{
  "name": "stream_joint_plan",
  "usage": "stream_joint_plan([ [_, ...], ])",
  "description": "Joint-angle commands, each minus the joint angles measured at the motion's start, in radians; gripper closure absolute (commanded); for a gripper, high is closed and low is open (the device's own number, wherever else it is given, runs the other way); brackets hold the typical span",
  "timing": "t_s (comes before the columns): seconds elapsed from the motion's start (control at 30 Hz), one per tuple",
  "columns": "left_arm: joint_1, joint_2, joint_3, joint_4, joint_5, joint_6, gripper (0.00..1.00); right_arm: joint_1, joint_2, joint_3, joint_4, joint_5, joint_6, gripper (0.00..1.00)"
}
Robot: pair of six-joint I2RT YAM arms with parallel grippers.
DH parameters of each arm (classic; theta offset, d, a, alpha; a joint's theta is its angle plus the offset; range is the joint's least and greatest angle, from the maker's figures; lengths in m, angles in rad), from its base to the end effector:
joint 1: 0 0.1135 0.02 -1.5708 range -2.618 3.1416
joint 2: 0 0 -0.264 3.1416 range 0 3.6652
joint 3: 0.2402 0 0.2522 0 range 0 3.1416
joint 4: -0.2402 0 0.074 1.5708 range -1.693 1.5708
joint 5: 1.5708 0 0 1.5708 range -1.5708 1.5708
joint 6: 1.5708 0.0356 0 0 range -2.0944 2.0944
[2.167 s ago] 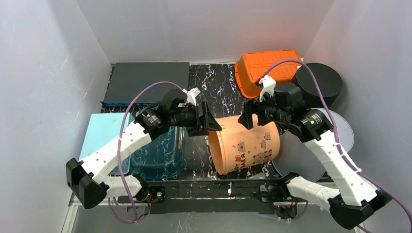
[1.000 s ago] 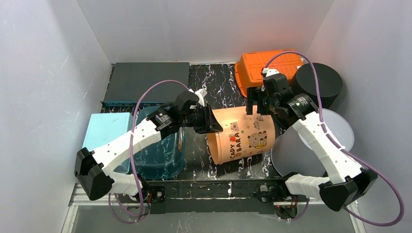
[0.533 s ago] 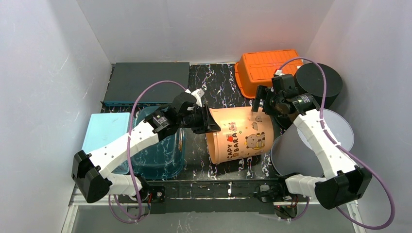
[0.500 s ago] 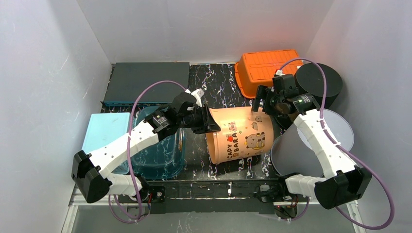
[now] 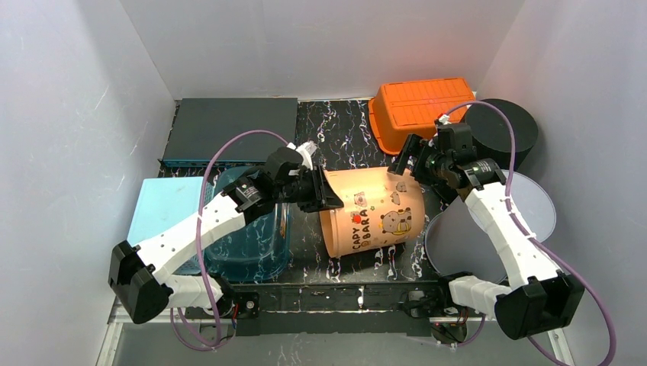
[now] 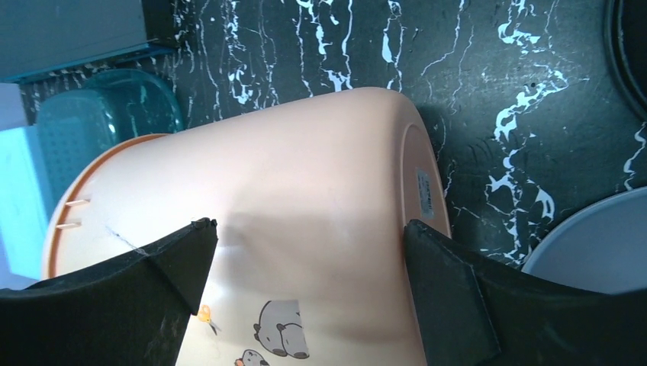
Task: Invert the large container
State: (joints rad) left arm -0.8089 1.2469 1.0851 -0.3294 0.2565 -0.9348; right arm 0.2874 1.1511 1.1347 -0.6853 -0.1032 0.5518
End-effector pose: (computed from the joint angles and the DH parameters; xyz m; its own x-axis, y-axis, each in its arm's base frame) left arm 0.1888 -0.2110 0.3324 -0.8807 -0.2042 -0.4275 0.2455 0.5750 -0.7804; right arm 0.2309 0.0721 0.3399 -0.7145 0.3325 -0.6155 0.0202 0.8892 0.4570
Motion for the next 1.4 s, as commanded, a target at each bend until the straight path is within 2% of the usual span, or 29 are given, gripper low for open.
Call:
stream_joint_plan([
  [0.0, 0.001, 0.002, -0.050, -0.002, 0.004, 0.018, 0.75, 0.021, -0.076, 0.011, 0.109, -0.220, 0.132, 0.01],
  [0.4, 0.001, -0.028, -0.139, 0.189, 0.098, -0.051, 0.76, 0.021, -0.144, 0.013, 0.200, -0.333, 0.227, 0.05],
  [0.73, -0.001, -0.010, -0.221, 0.382, 0.144, -0.130, 0.79, 0.021, -0.114, 0.077, 0.183, -0.394, 0.194, 0.07],
  [0.83, -0.001, -0.015, -0.223, 0.383, 0.144, -0.121, 0.80, 0.020, -0.107, 0.108, 0.140, -0.357, 0.163, 0.07],
  [0.97, -0.001, -0.045, -0.225, 0.358, 0.129, -0.105, 0.81, 0.021, -0.041, 0.203, -0.025, -0.109, 0.024, 0.06],
  [1.07, -0.001, -0.058, -0.225, 0.322, 0.131, -0.087, 0.81, 0.020, 0.040, 0.241, -0.063, -0.008, -0.060, 0.04],
  [1.2, -0.001, -0.065, -0.238, 0.293, 0.138, -0.080, 0.82, 0.021, 0.167, 0.278, -0.052, -0.062, -0.141, 0.02],
  [1.37, -0.001, -0.057, -0.236, 0.281, 0.150, -0.064, 0.82, 0.019, 0.260, 0.283, 0.027, -0.114, -0.151, 0.01],
])
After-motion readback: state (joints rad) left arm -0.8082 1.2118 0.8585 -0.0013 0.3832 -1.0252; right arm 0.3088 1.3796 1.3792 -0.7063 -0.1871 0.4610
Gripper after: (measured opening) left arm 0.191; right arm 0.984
